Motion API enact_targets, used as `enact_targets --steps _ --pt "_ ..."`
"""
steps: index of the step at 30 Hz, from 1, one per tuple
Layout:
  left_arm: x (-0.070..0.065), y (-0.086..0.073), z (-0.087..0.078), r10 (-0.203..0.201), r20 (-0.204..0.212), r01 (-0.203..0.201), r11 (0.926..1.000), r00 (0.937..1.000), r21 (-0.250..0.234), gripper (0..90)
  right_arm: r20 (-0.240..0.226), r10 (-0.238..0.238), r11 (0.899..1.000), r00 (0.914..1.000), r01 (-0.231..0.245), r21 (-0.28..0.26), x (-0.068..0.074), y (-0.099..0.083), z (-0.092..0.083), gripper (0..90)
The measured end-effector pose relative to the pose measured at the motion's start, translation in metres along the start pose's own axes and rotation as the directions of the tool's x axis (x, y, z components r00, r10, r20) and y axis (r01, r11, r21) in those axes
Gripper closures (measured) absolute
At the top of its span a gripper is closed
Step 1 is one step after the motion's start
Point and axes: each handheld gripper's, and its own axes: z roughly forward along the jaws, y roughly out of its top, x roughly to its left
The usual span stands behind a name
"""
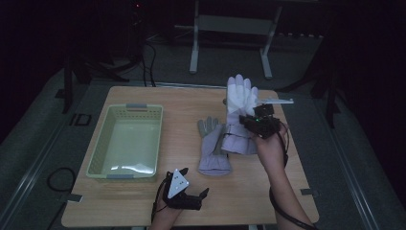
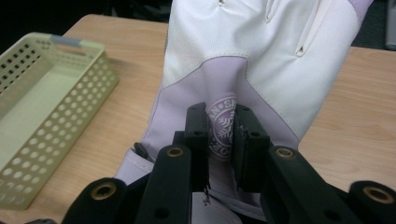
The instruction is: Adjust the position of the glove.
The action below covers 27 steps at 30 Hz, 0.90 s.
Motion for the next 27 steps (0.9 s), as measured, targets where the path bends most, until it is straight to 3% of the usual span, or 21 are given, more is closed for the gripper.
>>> enact_targets --steps 7,11,17,21,27 --pt "0.0 0.0 0.0 -0.004 -0.001 0.004 1.0 1.0 0.001 0.7 -0.06 -0.012 0.998 0.9981 0.015 0.053 0.028 -0.011 0.027 77.9" --pt "0.0 0.0 0.0 -0.002 -0.001 0.002 1.0 1.0 0.0 0.7 -0.053 -0.028 0.995 0.9982 0.032 0.089 0.039 -0.021 0.043 77.9" --pt "0.0 0.0 0.0 -0.005 0.002 0.005 1.0 1.0 0.0 0.7 -0.042 -0.014 0.987 0.999 0.021 0.157 0.04 -0.035 0.068 77.9" --pt "0.0 0.0 0.0 -0.005 0.003 0.005 1.0 1.0 0.0 0.8 -0.049 0.033 0.98 0.9983 -0.023 0.199 0.034 -0.045 0.085 77.9" --pt "0.0 0.0 0.0 -0.005 0.004 0.005 1.0 1.0 0.0 0.7 -0.03 0.045 0.97 0.9985 -0.037 0.241 0.032 -0.055 0.104 77.8"
